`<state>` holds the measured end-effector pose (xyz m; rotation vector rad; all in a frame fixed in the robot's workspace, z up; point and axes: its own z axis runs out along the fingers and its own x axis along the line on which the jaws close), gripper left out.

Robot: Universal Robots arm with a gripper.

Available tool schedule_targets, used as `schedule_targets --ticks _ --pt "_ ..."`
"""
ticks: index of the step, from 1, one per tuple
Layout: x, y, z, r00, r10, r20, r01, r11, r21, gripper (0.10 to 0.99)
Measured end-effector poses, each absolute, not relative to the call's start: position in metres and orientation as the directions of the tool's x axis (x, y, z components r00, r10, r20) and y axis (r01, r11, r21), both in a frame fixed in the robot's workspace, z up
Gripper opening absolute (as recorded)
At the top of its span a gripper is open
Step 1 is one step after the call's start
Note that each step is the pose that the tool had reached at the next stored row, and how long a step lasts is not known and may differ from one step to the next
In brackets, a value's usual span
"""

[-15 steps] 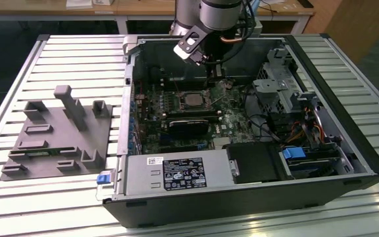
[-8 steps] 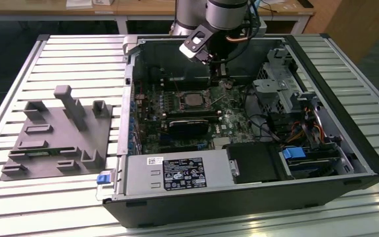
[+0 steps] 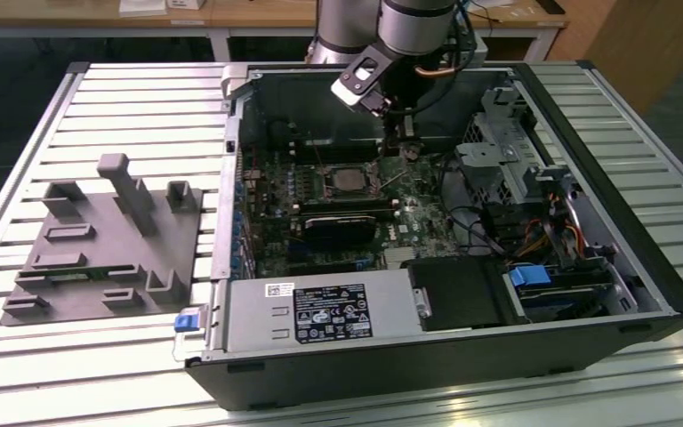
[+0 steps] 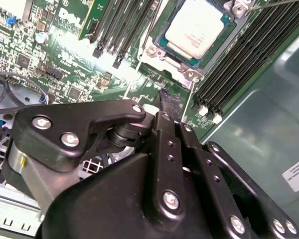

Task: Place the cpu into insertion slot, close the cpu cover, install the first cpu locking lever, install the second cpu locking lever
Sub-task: 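Close the cpu cover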

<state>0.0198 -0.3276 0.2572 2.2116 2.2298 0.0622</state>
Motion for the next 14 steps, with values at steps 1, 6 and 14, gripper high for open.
schedule_targets --ticks 1,6,14 --pt "0.021 -0.327 0.257 -0.009 1.000 0.028 1.000 0.008 0.028 0.106" --pt "0.027 -0.326 0.257 -0.009 1.000 0.028 1.000 0.008 0.028 0.106" --pt "0.037 -0.324 0.257 -0.009 1.000 0.028 1.000 0.008 0.028 0.106"
